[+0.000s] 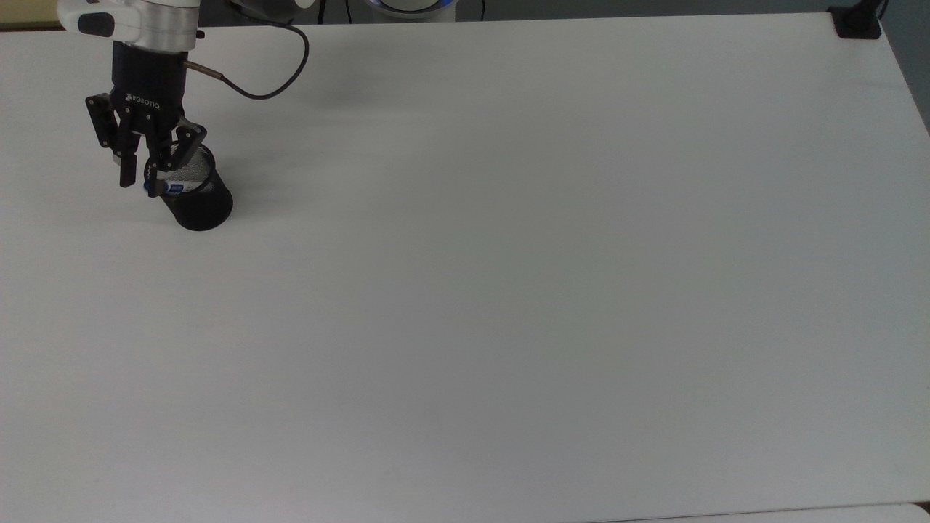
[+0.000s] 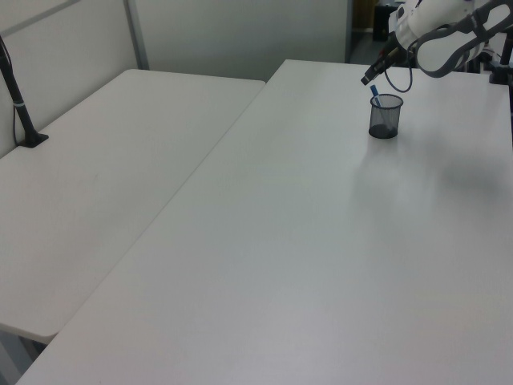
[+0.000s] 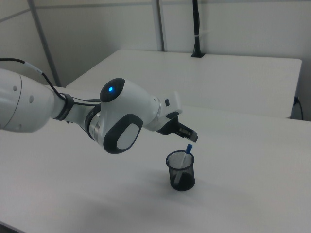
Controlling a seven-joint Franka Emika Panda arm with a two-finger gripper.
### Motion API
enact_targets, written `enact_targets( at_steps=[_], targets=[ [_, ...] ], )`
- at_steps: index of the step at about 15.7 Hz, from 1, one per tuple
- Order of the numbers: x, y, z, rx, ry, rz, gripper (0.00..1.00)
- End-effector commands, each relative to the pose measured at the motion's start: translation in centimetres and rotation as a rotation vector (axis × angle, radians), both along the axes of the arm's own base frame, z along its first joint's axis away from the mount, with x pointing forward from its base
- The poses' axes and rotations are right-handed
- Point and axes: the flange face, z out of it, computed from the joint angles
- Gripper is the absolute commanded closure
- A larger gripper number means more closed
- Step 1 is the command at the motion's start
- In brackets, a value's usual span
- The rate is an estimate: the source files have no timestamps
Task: Insert the marker
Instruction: 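Open the gripper, release the marker, and lift away from the cup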
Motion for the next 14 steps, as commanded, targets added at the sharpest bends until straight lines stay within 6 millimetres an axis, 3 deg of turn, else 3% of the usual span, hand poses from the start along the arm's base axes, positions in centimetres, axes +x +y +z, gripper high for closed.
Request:
enact_targets(
  at_steps=[1, 3, 5, 7, 8, 10, 14],
  targets=[
    [-1.3, 0.6, 0.4, 0.034, -0.018, -0.035, 0.22],
    [-1.3, 1.1, 0.9, 0.061, 0.018, -0.04, 0.08],
    [-1.1, 2.4, 1.8, 0.096, 0.107, -0.018, 0.07],
    [0.2, 5.4, 3.6, 0.157, 0.191, -0.008, 0.0],
    [0.7, 6.5, 5.0, 0.193, 0.231, -0.03, 0.0],
    [1.9, 10.3, 7.8, 0.235, 0.359, -0.002, 0.0],
    [2.4, 16.4, 13.1, 0.278, 0.532, 0.008, 0.0]
  ],
)
